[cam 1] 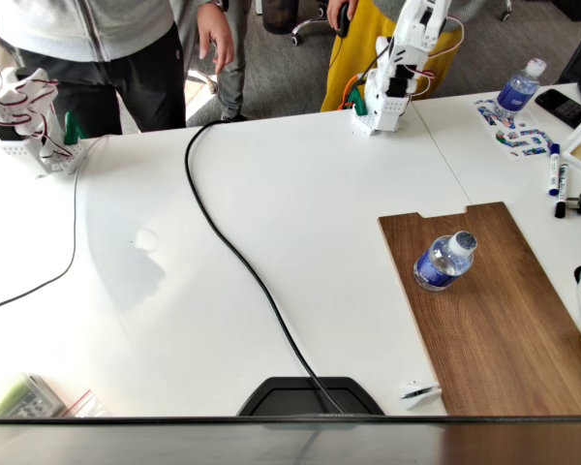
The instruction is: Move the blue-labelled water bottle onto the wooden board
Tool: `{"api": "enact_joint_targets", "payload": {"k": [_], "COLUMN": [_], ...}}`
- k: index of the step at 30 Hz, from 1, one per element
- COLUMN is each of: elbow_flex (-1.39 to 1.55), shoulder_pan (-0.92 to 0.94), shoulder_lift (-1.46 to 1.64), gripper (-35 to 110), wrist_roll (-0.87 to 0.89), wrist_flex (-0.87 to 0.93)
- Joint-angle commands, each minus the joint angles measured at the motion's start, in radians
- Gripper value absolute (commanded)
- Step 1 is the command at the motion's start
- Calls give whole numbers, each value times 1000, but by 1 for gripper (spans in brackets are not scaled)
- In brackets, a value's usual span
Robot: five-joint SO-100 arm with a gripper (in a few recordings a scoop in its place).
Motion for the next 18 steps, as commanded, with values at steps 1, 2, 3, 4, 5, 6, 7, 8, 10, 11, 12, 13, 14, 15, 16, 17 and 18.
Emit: {"api": "enact_joint_targets", "payload": {"k": [1, 2, 3, 4, 5, 6, 7, 8, 10, 11, 12, 13, 14, 15, 16, 17, 18], "elbow_flex": [14, 14, 14, 14, 14, 14, 14, 14, 14, 14, 14, 14, 15, 15, 15, 15, 15], "shoulder_pan": [-26, -38, -46, -54, -58, -61, -63, -64, -64, -66, -77, -84, -86, -89, -94, -94, -94], "shoulder_lift": [14, 14, 14, 15, 15, 15, 15, 15, 15, 15, 15, 15, 15, 15, 15, 15, 15], "gripper": [0, 0, 0, 0, 0, 0, 0, 0, 0, 0, 0, 0, 0, 0, 0, 0, 0], "wrist_roll": [-37, -46, -46, -52, -54, -54, -54, -44, -40, -40, -52, -64, -71, -71, -71, -69, -67], "wrist_flex": [3, 9, 11, 12, 14, 14, 17, 25, 44, 46, 48, 48, 49, 52, 54, 55, 61]}}
